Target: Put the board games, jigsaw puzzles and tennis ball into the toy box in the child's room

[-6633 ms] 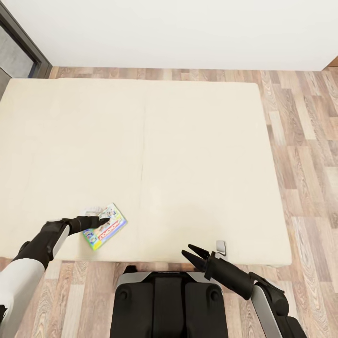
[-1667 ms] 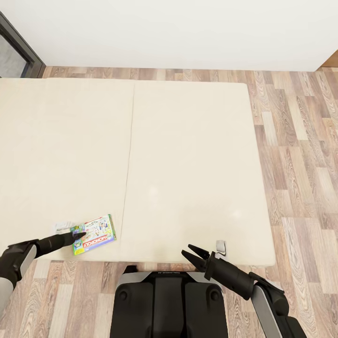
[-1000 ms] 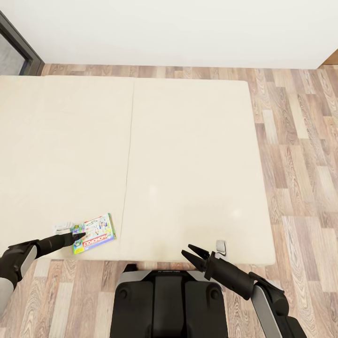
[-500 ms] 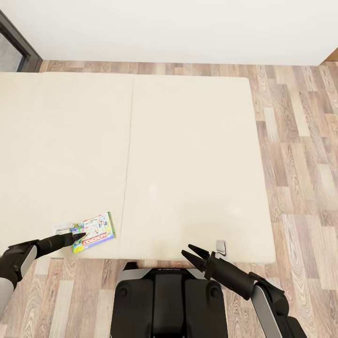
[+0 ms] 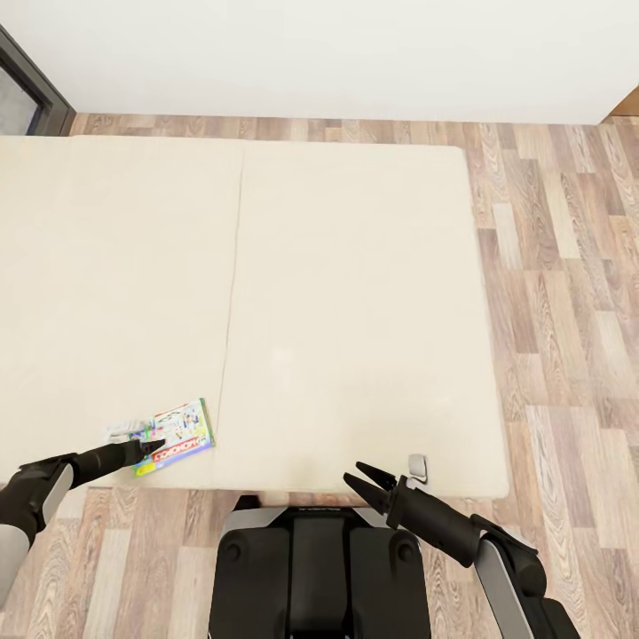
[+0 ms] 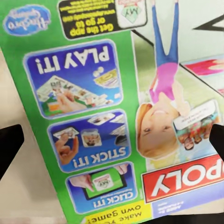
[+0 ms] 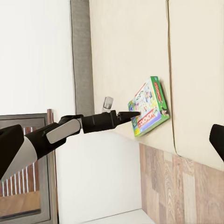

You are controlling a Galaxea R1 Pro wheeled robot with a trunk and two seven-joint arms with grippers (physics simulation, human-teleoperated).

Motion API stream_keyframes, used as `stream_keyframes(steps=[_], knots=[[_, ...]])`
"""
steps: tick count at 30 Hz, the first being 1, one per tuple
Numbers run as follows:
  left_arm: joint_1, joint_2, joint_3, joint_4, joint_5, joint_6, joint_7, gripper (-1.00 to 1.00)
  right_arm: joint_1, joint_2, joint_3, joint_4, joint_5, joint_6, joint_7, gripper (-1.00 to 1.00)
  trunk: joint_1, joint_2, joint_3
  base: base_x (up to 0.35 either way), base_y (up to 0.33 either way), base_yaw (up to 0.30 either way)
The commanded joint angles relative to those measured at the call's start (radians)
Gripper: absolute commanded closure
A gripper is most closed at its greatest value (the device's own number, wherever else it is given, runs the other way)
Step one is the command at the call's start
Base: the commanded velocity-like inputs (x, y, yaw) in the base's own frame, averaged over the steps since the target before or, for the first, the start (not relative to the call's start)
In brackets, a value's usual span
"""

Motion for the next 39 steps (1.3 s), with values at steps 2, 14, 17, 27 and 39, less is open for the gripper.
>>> stream_keyframes(steps=[2, 14, 17, 27, 39], knots=[[0.000, 0.000, 0.003, 0.000, 0.006, 0.006, -0.003, -1.00, 0.000, 0.001, -0.002, 0.000, -0.004, 0.007, 0.002, -1.00, 0.001, -0.001, -0.001, 0.000, -0.108, 0.000], [0.000, -0.003, 0.003, 0.000, 0.007, 0.003, -0.003, -1.00, 0.000, 0.001, -0.001, 0.000, -0.003, 0.007, 0.002, -1.00, 0.001, -0.001, -0.001, 0.000, -0.181, 0.000], [0.000, -0.006, 0.003, 0.000, 0.007, 0.003, -0.003, -1.00, 0.000, 0.001, -0.001, 0.000, -0.003, 0.007, 0.002, -1.00, 0.001, -0.001, -0.001, 0.000, -0.168, 0.000], [0.000, -0.007, 0.003, 0.000, 0.007, 0.003, -0.003, -1.00, 0.000, 0.001, 0.000, 0.000, -0.003, 0.007, 0.002, -1.00, 0.001, -0.001, 0.001, 0.000, -0.150, -0.019], [0.000, -0.007, 0.002, 0.000, 0.007, 0.004, -0.003, -1.00, 0.000, 0.002, 0.000, 0.000, -0.003, 0.007, 0.002, -1.00, 0.001, -0.001, 0.001, 0.000, -0.190, -0.001]])
